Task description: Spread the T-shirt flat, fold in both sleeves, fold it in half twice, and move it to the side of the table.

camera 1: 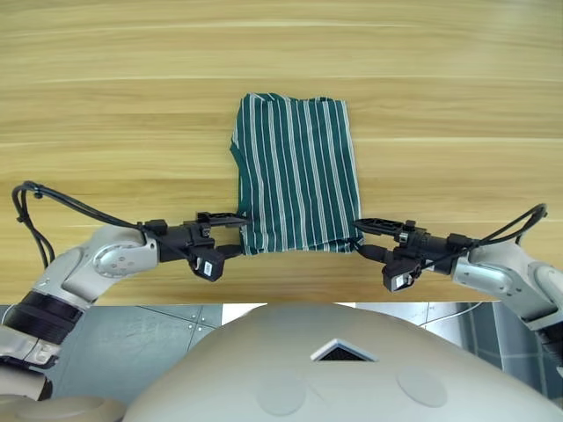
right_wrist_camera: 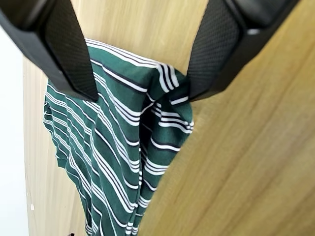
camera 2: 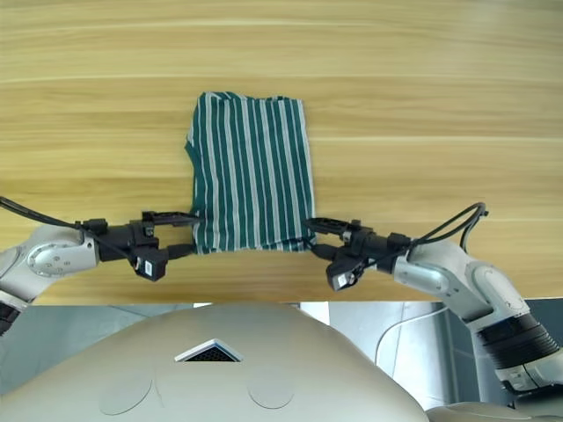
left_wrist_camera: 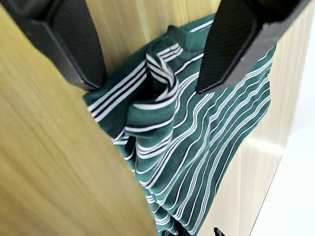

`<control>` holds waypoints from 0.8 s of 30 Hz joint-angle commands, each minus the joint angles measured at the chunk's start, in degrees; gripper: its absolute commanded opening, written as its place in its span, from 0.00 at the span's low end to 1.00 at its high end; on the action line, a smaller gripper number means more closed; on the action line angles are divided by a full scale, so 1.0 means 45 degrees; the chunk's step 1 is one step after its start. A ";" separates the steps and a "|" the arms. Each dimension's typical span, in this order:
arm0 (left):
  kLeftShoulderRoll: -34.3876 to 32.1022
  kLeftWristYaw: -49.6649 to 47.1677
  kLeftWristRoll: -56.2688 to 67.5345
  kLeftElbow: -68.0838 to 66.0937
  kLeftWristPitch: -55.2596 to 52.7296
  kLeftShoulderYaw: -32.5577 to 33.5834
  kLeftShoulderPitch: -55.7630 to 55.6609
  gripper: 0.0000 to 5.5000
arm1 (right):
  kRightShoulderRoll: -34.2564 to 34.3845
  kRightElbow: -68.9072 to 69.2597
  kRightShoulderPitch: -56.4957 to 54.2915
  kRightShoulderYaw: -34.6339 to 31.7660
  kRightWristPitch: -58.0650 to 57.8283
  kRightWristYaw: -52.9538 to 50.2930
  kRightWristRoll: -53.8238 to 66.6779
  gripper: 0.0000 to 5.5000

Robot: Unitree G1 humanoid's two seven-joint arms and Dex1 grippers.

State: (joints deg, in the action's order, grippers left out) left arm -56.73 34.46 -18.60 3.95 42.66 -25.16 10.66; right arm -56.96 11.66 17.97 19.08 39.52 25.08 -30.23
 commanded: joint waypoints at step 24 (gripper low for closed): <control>0.0758 0.0132 -0.1903 -0.2371 -0.0043 -0.1474 -0.0309 0.02 | 0.0133 -0.1260 0.0105 0.0806 -0.0424 0.0731 -0.0686 0.00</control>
State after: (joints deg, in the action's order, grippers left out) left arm -54.14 34.37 -20.85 -0.66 45.92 -30.20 6.68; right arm -56.47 8.64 17.49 21.49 39.52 25.42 -30.48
